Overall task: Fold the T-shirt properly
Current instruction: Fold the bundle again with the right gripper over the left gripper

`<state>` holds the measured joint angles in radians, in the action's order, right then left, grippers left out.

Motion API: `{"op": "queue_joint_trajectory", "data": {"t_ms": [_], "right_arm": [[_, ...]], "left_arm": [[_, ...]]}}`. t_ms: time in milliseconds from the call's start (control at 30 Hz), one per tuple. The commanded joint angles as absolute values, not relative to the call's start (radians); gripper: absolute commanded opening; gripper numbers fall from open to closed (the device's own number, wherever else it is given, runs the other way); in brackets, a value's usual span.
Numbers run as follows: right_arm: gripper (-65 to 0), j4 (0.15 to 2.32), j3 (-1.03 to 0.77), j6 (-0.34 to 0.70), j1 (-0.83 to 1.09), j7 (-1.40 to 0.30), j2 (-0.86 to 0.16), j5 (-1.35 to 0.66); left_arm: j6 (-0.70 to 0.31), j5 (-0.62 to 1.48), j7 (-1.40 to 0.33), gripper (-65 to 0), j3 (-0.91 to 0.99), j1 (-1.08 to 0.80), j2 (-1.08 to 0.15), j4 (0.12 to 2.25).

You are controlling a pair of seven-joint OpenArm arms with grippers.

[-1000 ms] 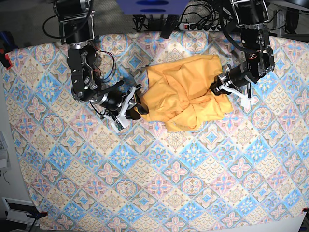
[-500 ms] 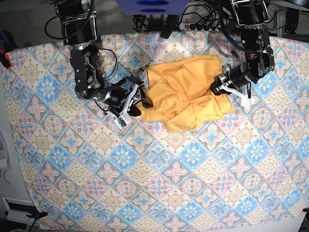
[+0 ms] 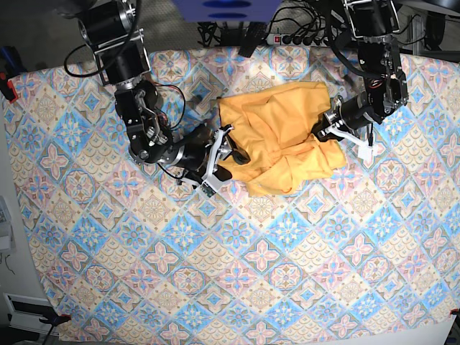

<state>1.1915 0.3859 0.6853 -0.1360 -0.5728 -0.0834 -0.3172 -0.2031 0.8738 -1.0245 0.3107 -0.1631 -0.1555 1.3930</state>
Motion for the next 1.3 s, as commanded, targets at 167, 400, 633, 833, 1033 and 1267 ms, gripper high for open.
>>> {"op": "queue_joint_trajectory", "data": {"t_ms": [167, 400, 633, 833, 1033, 1267], "right_arm": [[-55.6, 1.196, 0.395, 0.698, -0.156, -0.559, -0.082, -0.338], [-64.3, 1.34, 0.403, 0.698, -0.124, -0.581, -0.082, -0.34], [-64.3, 1.555, 0.404, 0.698, -0.051, -0.693, -0.024, -0.34], [-64.3, 1.578, 0.538, 0.698, -0.039, -0.7, -0.002, -0.34], [-64.3, 1.573, 0.705, 0.698, -0.044, -0.7, -0.001, -0.34], [-64.0, 1.563, 0.816, 0.698, -0.096, -0.702, -0.001, -0.34]], "left_arm": [[-0.211, 0.891, -1.018, -65.0, 0.312, -0.153, -0.163, 1.406], [-0.211, 0.891, -1.018, -65.0, 0.312, -0.151, -0.165, 1.406], [-0.209, 0.891, -1.018, -65.0, 0.312, -0.151, -0.165, 1.406], [-0.209, 0.891, -1.018, -65.0, 0.312, -0.151, -0.166, 1.406], [-0.209, 0.892, -1.017, -65.0, 0.314, -0.151, -0.168, 1.406], [-0.208, 0.9, -1.017, -65.0, 0.314, -0.157, -0.168, 1.408]]}}
